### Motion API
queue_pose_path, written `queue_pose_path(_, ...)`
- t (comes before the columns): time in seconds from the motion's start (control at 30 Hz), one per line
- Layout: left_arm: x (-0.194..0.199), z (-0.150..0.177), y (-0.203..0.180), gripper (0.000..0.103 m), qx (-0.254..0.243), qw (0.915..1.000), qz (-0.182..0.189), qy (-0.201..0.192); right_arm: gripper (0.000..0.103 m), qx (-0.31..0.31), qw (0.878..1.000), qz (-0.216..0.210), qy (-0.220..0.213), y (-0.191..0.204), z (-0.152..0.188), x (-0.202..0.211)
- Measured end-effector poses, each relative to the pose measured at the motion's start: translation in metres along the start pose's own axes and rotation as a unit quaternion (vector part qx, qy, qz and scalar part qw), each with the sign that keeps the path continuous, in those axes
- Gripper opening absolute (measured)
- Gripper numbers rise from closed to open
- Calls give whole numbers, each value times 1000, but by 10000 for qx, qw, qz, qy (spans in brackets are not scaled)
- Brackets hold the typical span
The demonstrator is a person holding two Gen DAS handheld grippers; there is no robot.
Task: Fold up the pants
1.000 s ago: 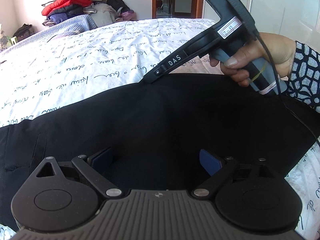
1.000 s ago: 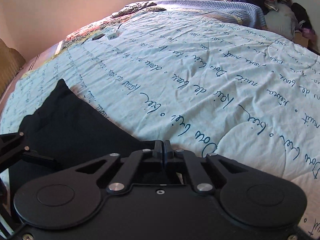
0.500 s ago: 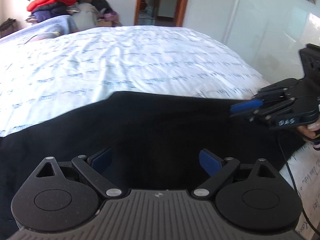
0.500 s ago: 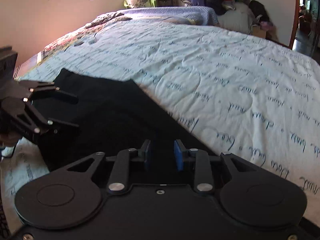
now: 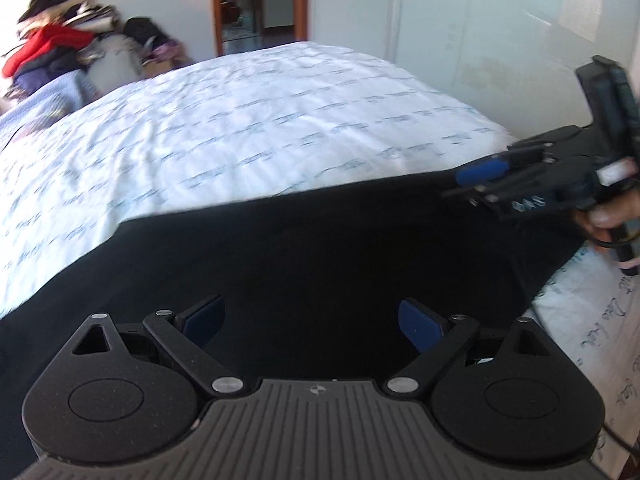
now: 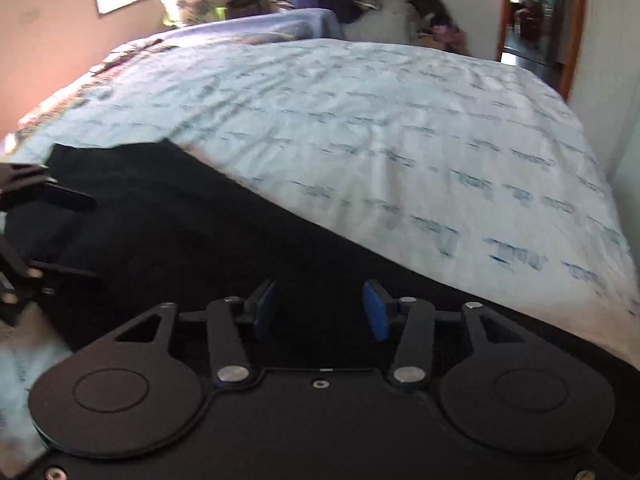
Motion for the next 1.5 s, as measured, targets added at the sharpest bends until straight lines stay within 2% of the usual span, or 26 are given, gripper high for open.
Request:
queue_pose_path(0.07, -9, -14, -18, 95, -134, 9999, 97, 14, 43, -658, 9967, 340, -327, -32, -9, 17)
queue_pose_path(0.13, -14, -28, -36, 95, -265, 9995, 182, -75, 43, -718, 9949, 351, -608, -44, -14, 42)
queue_pose_path(0.17, -16, -33, -44, 95, -338, 9991, 237, -126, 44, -597, 9964, 233, -549, -45, -12, 49)
queue_pose_path(0.23, -24, -44, -61, 95, -478, 9983, 313, -144, 52, -185, 9995, 125, -234, -45, -1, 53)
queue_pose_path(0.33, -44, -55, -85, 95, -644, 9969, 449, -69, 54, 57, 9985, 528, 112, -63, 14, 31)
queue_pose_path(0.4, -65, -61, -98, 95, -714, 9961, 511, 78, 55, -316, 9977, 568, -182, -83, 10, 28)
queue_pose_path(0.43, -75, -64, -103, 95, -735, 9960, 479, 169, 56, -750, 9928, 810, -455, -98, 5, 37)
queue_pose_path(0.5, -86, -68, -108, 96, -814, 9959, 347, 191, 63, -1327, 9653, 1870, -1252, -130, -1, 72)
queue_pose_path(0.53, -88, -72, -110, 96, -850, 9958, 308, 171, 64, -1482, 9543, 2086, -1544, -139, 0, 89)
queue_pose_path(0.6, -87, -81, -112, 96, -861, 9958, 289, 83, 69, -1954, 9418, 1872, -1994, -152, 12, 129)
queue_pose_path(0.67, -84, -91, -116, 96, -909, 9952, 368, -68, 76, -2576, 9289, 1523, -2183, -163, 32, 158)
queue_pose_path(0.73, -89, -104, -124, 96, -991, 9940, 441, -128, 76, -3154, 9185, 1139, -2097, -171, 56, 174)
queue_pose_path(0.8, -97, -116, -136, 96, -1089, 9926, 526, -149, 76, -3768, 9025, 678, -1973, -173, 82, 182)
queue_pose_path(0.93, -128, -132, -157, 96, -1268, 9898, 647, -23, 76, -4823, 8569, -52, -1818, -173, 121, 181)
queue_pose_path(1.0, -146, -138, -163, 100, -1359, 9896, 477, 33, 76, -5196, 8367, -291, -1708, -169, 132, 172)
queue_pose_path(1.1, -166, -151, -159, 103, -1224, 9920, 268, -127, 76, -5434, 8239, -193, -1595, -169, 141, 164)
queue_pose_path(1.23, -167, -161, -154, 101, -907, 9955, 262, -53, 76, -5616, 8095, -282, -1688, -172, 137, 156)
queue_pose_path(1.43, -126, -148, -157, 101, -1435, 9885, -230, -418, 76, -5980, 7786, -341, -1871, -173, 133, 145)
queue_pose_path(1.47, -120, -143, -156, 101, -1485, 9876, -272, -431, 76, -6102, 7671, -324, -1953, -174, 137, 147)
queue_pose_path(1.5, -114, -138, -154, 101, -1503, 9874, -249, -431, 76, -6324, 7455, -335, -2078, -175, 144, 151)
Point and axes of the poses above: each gripper's, at about its wrist camera, not at the fingertips, and x roughly against the way its jaws point, y to its left, z to its underside, the point moved 8 cm from there along -x, roughly the way its jaws point, and after that the axes turned 11 degrees about -x, right-handed, at the moved point
